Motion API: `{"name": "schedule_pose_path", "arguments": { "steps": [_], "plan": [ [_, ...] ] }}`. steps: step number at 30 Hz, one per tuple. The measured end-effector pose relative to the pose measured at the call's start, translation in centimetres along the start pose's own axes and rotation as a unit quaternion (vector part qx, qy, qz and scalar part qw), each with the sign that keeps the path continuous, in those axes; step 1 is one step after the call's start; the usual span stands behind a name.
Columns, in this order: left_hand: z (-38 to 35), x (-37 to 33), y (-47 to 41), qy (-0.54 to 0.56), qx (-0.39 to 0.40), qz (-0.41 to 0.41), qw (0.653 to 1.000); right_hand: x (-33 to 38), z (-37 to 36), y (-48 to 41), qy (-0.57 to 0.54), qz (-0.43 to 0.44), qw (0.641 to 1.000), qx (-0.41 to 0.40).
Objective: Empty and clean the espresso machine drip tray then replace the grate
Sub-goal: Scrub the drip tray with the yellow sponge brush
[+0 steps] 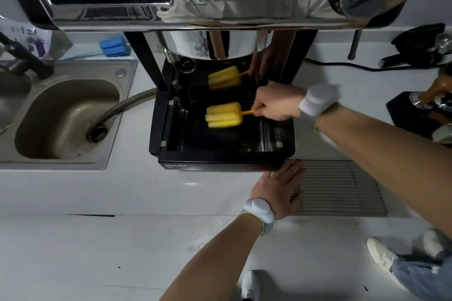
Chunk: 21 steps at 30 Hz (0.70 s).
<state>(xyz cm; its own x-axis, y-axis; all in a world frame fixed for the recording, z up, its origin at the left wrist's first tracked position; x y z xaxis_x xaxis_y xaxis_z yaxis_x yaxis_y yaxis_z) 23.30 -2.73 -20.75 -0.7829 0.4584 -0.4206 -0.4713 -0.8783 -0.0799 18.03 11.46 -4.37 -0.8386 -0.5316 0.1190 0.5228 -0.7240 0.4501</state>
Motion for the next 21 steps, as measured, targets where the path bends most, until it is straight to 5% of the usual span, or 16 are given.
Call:
{"name": "schedule_pose_path", "arguments": {
  "steps": [4,10,13,17,21],
  "plan": [
    [0.0,0.0,-0.1,0.009,0.003,0.003,1.0,-2.4,-1.1,1.2,0.017,0.038,0.986,0.163],
    [0.2,-0.2,-0.2,0.009,0.002,0.004,1.0,-0.8,3.9,-0.1,0.05,0.069,0.996,-0.028],
    [0.2,-0.1,-0.1,0.008,0.007,0.004,1.0,0.9,3.0,-1.0,0.02,0.064,0.996,-0.062],
    [-0.2,0.1,0.0,0.005,0.015,0.006,1.0,1.0,0.2,-0.3,0.03,0.064,0.996,0.061],
    [-0.3,0.0,-0.1,0.003,0.02,0.003,1.0,-1.4,1.3,1.8,0.152,0.031,0.974,0.162]
  ]
}}
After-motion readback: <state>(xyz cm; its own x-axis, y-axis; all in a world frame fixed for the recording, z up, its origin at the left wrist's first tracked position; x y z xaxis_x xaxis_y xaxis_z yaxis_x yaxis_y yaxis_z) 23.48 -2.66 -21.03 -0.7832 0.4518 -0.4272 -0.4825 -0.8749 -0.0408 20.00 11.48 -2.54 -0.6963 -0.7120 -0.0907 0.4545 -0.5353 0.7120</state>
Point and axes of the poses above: each hand's wrist, its own y-axis away from the middle knuckle, its own z-axis out of the back of the hand, x = y × z, the point moved 8 cm from there along -y, towards the middle knuckle
